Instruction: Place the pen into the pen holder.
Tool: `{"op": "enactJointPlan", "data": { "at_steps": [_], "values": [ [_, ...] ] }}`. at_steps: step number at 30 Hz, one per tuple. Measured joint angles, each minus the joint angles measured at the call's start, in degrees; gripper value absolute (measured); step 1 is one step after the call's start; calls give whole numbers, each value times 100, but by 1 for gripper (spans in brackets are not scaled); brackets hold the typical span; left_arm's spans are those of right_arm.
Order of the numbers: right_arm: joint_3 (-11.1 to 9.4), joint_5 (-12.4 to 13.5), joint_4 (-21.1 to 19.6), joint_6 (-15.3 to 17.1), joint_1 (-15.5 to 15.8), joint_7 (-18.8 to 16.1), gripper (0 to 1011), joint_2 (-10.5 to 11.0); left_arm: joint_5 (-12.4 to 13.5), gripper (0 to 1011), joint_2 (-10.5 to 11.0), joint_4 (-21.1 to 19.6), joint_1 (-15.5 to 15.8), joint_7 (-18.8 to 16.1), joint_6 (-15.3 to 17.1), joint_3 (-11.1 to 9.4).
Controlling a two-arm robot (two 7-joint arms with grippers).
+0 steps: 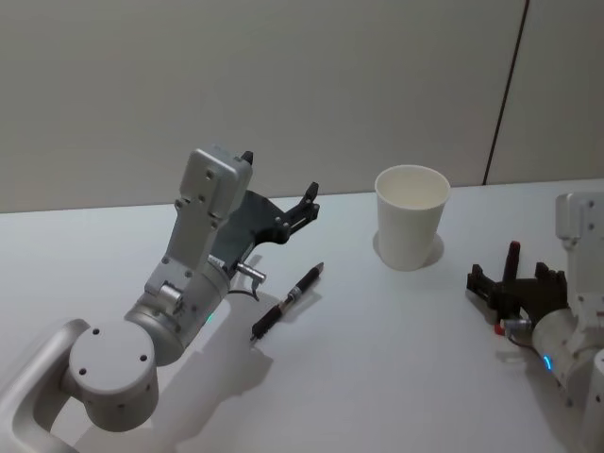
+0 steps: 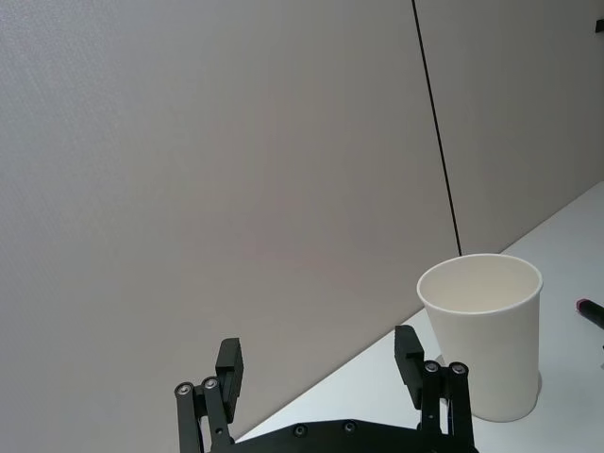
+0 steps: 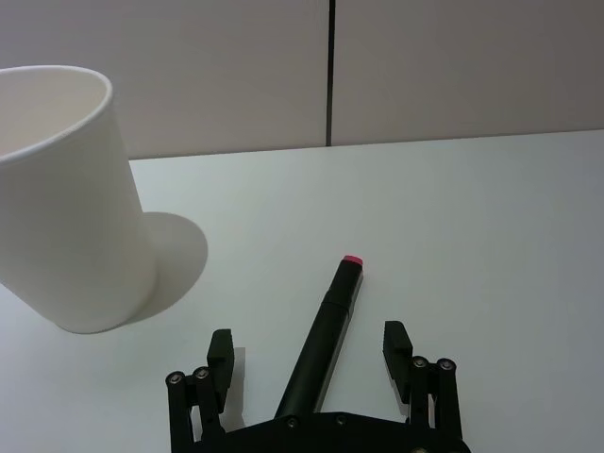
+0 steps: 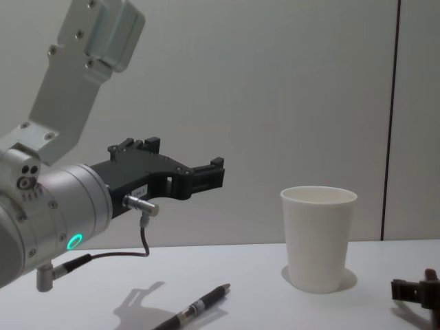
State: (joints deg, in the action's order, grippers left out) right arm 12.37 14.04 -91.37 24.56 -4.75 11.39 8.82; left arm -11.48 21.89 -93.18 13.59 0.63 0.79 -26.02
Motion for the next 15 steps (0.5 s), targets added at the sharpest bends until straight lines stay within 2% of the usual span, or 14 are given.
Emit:
{"op": "enactJointPlan", "data": {
  "at_steps": [15],
  "values": [
    [-25, -61, 11, 138, -17, 107, 1001, -77, 0, 1001, 0, 0, 0, 0, 0, 0]
  ]
}}
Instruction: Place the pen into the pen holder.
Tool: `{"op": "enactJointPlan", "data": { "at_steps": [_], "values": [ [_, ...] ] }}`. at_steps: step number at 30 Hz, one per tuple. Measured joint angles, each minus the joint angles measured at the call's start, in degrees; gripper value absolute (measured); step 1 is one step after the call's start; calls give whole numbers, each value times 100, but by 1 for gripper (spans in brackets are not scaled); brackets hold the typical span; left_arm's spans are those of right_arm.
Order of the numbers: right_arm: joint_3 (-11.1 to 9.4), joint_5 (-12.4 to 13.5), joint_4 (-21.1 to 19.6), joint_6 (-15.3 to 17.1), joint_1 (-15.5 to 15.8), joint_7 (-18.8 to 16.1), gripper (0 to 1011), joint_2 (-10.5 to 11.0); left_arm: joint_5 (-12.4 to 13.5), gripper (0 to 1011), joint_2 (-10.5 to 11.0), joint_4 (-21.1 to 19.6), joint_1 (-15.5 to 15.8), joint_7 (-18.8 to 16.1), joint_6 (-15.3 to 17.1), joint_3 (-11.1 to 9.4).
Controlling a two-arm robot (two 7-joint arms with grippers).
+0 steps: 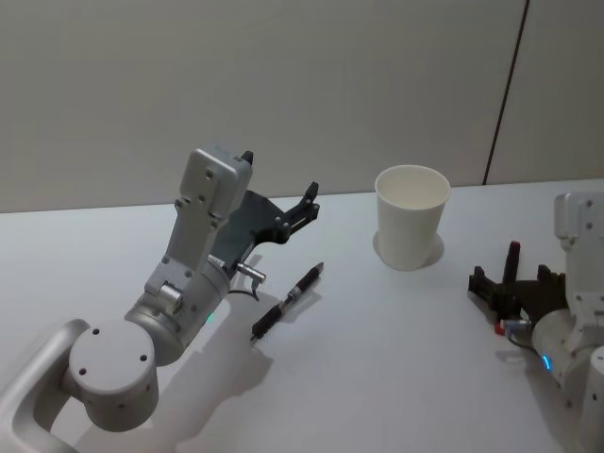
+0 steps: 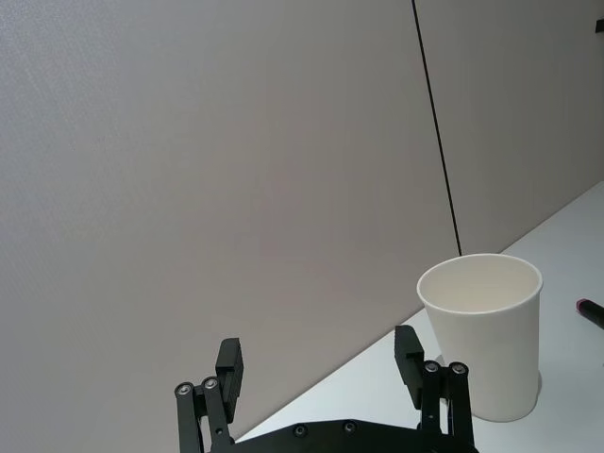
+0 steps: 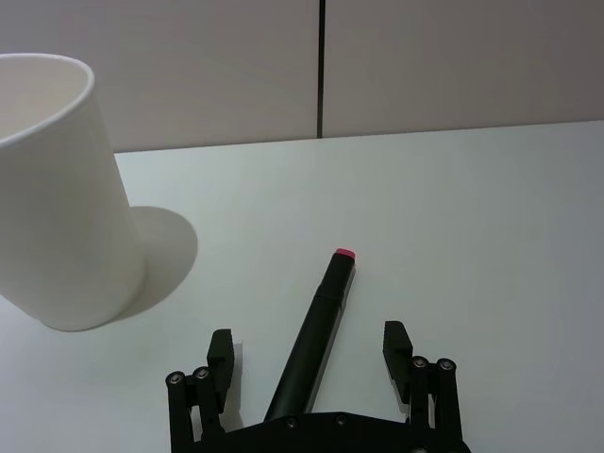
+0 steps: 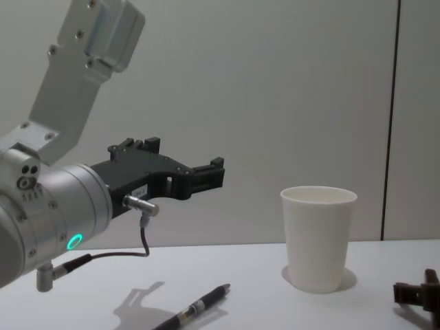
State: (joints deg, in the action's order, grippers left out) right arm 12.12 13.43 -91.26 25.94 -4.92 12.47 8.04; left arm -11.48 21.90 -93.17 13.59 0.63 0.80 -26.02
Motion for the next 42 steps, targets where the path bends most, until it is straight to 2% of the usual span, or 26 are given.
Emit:
{"op": "enactJointPlan", "data": {
  "at_steps": [10, 12, 21, 24, 25, 31, 32, 34, 36, 38, 42],
  "values": [
    [-6, -39, -36, 50, 22, 77, 1001, -25, 0, 1001, 0, 0, 0, 0, 0, 0],
    [-7, -45, -41, 59, 27, 92, 972, -30, 0, 1001, -1, 0, 0, 0, 0, 0],
    [-11, -60, -53, 77, 34, 119, 747, -39, 0, 1001, -1, 0, 0, 0, 0, 0],
    [-11, -63, -56, 80, 36, 124, 649, -41, 0, 1001, -1, 0, 0, 0, 0, 0],
    [-11, -64, -57, 81, 37, 127, 589, -41, 0, 1001, 0, 0, 0, 0, 0, 0],
    [-11, -67, -59, 85, 39, 133, 425, -44, 0, 1001, 0, 0, 0, 0, 0, 0],
    [-11, -68, -60, 85, 40, 134, 363, -44, 0, 1001, 0, 0, 0, 0, 0, 0],
    [-11, -70, -62, 86, 41, 135, 328, -46, 0, 1001, 0, 0, 0, 0, 0, 0],
    [-11, -71, -63, 87, 42, 136, 242, -47, 0, 1001, 0, 0, 0, 0, 0, 0],
    [-12, -73, -63, 87, 42, 137, 190, -48, 0, 1001, 0, 0, 0, 0, 0, 0],
    [-13, -81, -63, 83, 44, 131, 172, -49, 0, 1001, 0, 0, 0, 0, 0, 0]
  ]
}}
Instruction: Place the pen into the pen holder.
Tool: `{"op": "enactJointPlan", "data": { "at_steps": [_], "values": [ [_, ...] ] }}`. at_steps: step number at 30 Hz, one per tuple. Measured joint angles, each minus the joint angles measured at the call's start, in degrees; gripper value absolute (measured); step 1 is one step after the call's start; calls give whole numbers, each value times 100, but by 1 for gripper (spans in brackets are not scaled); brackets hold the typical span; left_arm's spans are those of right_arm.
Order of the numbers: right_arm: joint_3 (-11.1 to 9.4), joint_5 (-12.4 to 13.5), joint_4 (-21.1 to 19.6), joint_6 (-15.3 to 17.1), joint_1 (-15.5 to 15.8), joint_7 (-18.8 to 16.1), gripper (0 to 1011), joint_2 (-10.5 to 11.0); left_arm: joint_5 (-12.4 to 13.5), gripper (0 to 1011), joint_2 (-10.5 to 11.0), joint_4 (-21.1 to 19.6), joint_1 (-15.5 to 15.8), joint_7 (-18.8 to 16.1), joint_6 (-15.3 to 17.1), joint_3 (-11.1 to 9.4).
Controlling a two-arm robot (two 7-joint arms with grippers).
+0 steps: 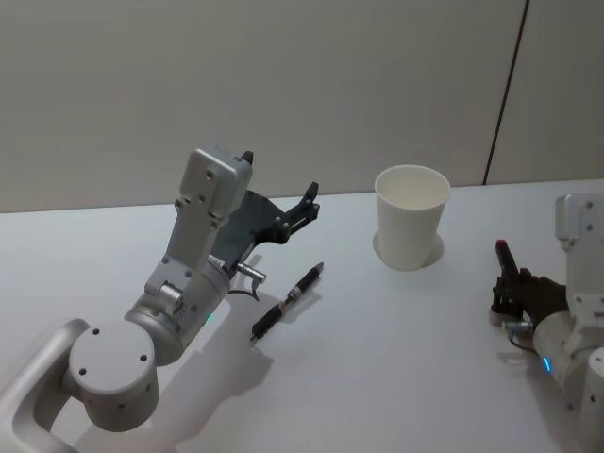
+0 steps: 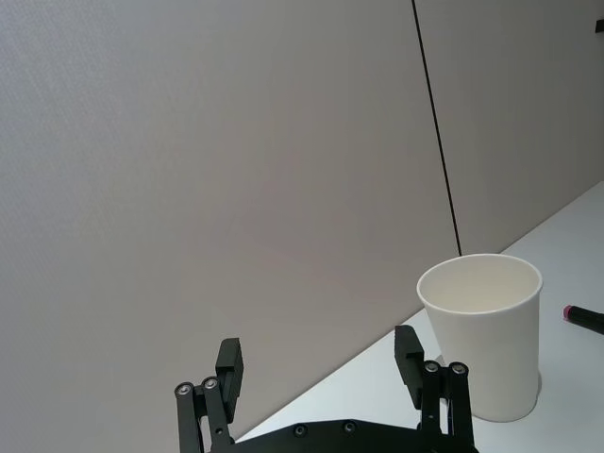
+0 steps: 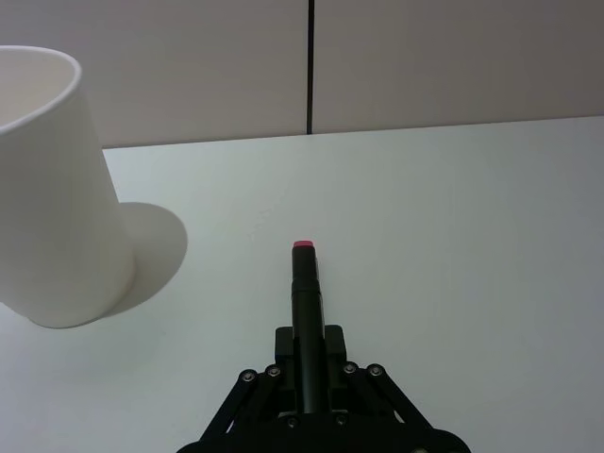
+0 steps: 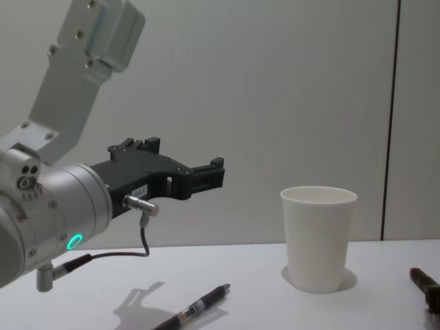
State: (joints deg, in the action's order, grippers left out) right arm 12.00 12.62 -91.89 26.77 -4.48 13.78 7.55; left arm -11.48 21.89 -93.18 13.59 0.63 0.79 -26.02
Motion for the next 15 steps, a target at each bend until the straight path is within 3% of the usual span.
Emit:
{"op": "enactJointPlan", "data": {
  "at_steps": [8, 15],
  "values": [
    [-2, -86, -2, -189, 15, -131, 172, 12, 0, 1001, 0, 0, 0, 0, 0, 0],
    [-19, -195, -1, -559, 16, -301, 172, 46, 0, 1001, 0, 0, 0, 0, 0, 0]
  ]
}}
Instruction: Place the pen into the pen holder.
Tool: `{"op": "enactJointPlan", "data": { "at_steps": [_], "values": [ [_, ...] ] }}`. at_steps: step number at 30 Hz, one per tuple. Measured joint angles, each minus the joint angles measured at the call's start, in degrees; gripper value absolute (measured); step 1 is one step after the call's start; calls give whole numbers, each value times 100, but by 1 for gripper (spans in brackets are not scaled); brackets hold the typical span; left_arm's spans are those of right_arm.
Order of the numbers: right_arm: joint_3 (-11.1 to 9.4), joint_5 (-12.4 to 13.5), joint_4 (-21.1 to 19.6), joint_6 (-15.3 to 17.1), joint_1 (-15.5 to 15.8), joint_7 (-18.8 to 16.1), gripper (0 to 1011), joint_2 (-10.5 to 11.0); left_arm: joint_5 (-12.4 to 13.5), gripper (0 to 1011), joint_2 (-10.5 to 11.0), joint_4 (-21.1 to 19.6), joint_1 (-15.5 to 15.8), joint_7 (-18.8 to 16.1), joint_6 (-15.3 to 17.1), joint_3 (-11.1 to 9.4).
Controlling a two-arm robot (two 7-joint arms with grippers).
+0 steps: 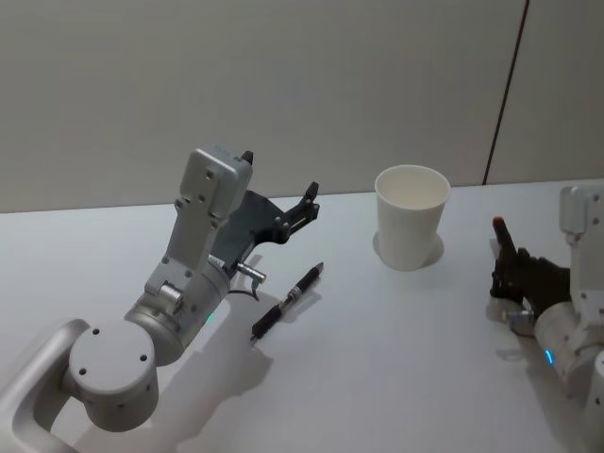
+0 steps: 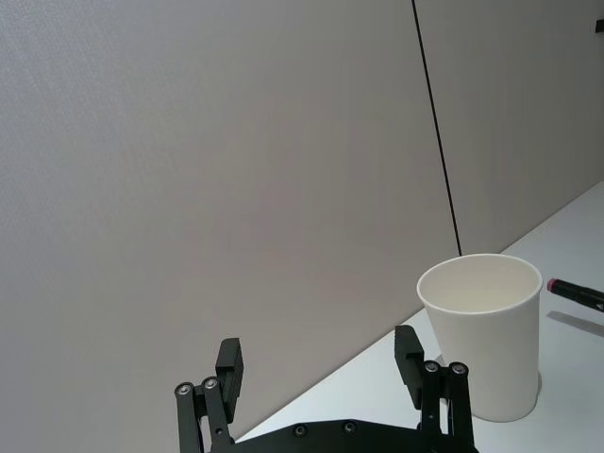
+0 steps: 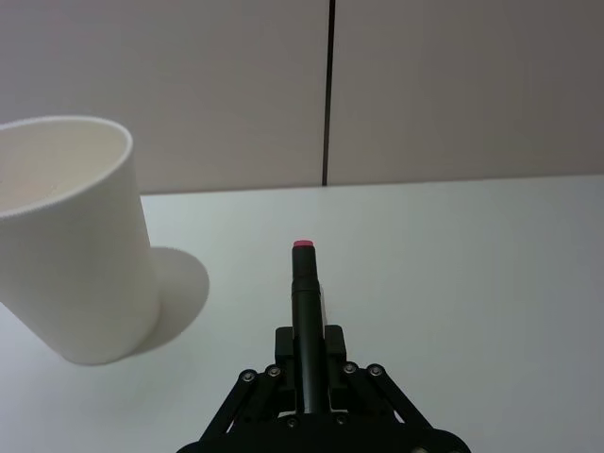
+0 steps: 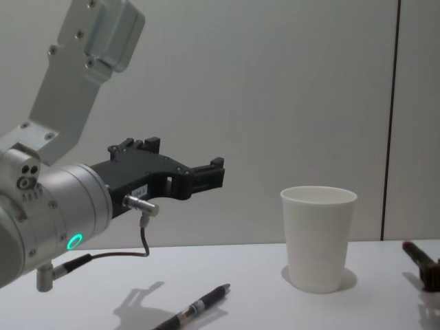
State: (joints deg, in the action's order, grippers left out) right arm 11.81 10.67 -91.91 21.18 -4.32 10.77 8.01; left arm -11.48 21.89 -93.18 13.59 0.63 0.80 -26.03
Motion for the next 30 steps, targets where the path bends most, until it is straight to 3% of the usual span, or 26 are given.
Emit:
{"op": "enactJointPlan", "data": {
  "at_steps": [14, 30],
  "values": [
    [-96, -169, 21, -949, -117, -468, 172, 88, 0, 1001, 0, 0, 0, 0, 0, 0],
    [-219, -213, 167, -2149, -503, -1239, 172, 143, 0, 1001, 0, 0, 0, 0, 0, 0]
  ]
}}
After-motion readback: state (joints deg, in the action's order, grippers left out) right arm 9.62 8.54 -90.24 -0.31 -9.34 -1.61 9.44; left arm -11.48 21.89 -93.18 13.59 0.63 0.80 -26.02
